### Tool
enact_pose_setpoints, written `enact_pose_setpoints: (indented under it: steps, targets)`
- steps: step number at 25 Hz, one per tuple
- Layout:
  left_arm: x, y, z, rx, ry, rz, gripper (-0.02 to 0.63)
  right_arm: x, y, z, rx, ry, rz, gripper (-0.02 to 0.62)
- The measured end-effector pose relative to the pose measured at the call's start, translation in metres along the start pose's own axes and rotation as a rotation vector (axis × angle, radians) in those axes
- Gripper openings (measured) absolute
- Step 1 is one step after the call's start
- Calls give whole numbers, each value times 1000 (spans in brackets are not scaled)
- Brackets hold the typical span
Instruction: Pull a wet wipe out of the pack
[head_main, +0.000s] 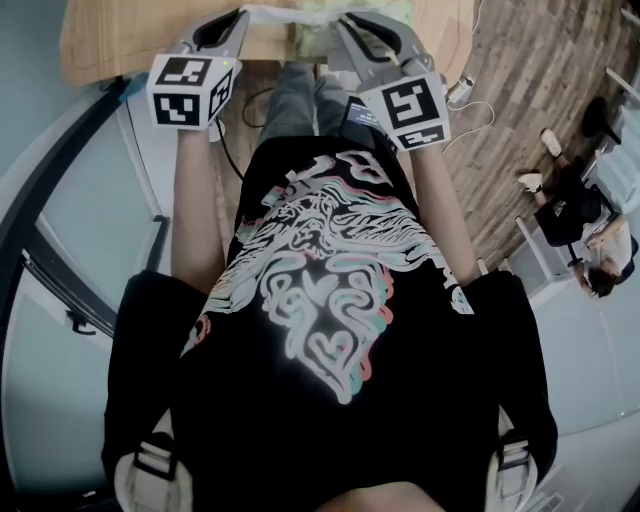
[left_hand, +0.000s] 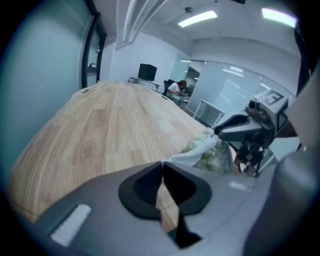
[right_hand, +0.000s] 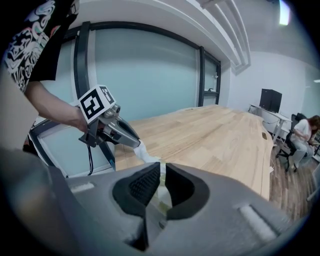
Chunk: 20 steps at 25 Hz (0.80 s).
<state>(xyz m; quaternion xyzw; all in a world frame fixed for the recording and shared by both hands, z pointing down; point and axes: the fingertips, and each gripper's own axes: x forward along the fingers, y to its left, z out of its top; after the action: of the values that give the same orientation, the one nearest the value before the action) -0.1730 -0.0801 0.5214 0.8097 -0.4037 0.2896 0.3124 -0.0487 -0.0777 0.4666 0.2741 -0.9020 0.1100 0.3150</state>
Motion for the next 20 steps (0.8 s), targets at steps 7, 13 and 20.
enact_pose_setpoints:
  steps: [7,13,20]
  targets:
    - [8,1,0,55,-16,59,17,-3,-6,11,51,-45,-4,32]
    - [6,-3,5,62,-56,68,67,-9,-5,12,64,-50,-29,32]
    - [3,-5,9,68,-88,86,141,-23,-19,19,87,-75,-73,31]
